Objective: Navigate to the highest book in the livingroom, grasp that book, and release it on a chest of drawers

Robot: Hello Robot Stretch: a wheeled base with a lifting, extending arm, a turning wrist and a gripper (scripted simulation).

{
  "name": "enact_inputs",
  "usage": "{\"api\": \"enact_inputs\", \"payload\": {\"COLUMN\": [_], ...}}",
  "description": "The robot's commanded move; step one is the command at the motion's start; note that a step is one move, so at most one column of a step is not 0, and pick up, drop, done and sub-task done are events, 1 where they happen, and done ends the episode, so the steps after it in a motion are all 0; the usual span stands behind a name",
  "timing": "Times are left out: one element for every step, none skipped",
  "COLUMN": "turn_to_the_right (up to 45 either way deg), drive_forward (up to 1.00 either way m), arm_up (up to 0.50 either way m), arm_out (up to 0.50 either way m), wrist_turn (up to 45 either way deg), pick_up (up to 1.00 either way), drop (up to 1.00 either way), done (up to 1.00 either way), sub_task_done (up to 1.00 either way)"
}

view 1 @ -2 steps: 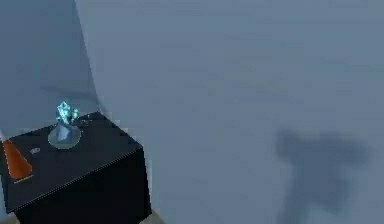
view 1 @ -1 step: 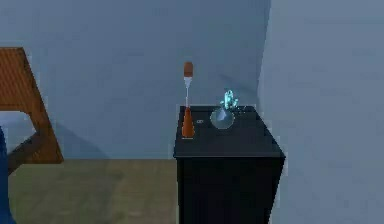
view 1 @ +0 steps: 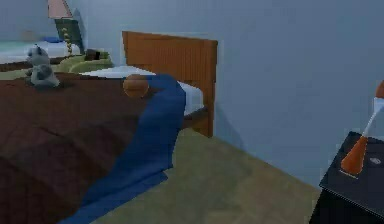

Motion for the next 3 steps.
{"api": "enact_inputs", "payload": {"turn_to_the_right": [-42.0, 0.0, -45.0], "drive_forward": [0.0, 0.05, 0.0], "arm_up": [0.0, 0.0, 0.0], "arm_out": [0.0, 0.0, 0.0], "wrist_turn": [0.0, 0.0, 0.0], "pick_up": [0.0, 0.0, 0.0], "drop": [0.0, 0.0, 0.0], "done": [0.0, 0.0, 0.0], "sub_task_done": [0.0, 0.0, 0.0]}}
